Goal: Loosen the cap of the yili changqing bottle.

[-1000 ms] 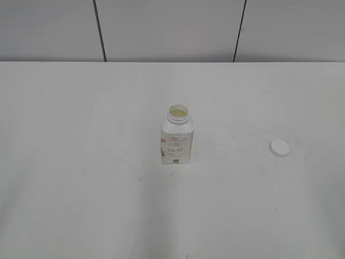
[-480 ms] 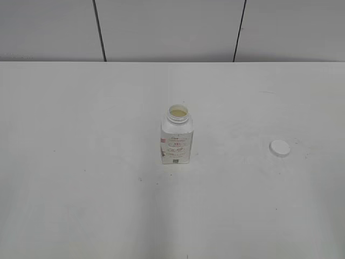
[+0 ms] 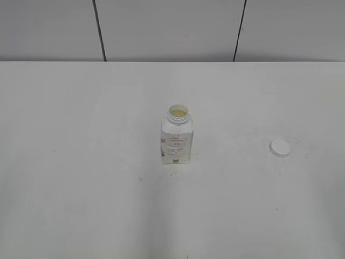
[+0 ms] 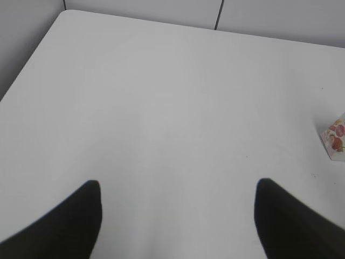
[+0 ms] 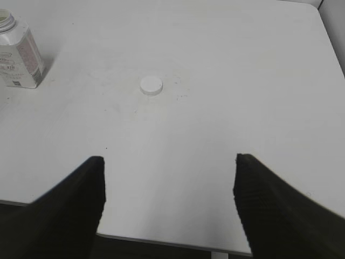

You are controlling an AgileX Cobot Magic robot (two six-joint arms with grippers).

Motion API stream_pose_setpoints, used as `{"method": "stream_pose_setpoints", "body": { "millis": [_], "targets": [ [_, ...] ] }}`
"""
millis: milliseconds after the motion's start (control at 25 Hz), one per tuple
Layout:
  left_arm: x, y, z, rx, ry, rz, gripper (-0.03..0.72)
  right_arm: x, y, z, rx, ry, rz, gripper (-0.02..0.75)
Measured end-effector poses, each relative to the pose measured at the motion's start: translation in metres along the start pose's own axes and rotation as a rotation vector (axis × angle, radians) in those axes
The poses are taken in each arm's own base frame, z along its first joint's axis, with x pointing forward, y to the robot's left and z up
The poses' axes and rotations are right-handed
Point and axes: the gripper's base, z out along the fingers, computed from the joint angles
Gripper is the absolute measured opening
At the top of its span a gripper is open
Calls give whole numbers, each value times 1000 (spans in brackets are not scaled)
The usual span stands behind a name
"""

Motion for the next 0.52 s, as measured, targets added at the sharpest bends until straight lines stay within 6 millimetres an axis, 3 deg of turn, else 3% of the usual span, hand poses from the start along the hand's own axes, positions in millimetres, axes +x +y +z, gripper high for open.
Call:
{"method": "stream_pose_setpoints", "body": {
  "millis": [520],
  "targets": [
    [1,-4,0,48,7,70,533,0,0,0,0,0,0,585]
  ]
}}
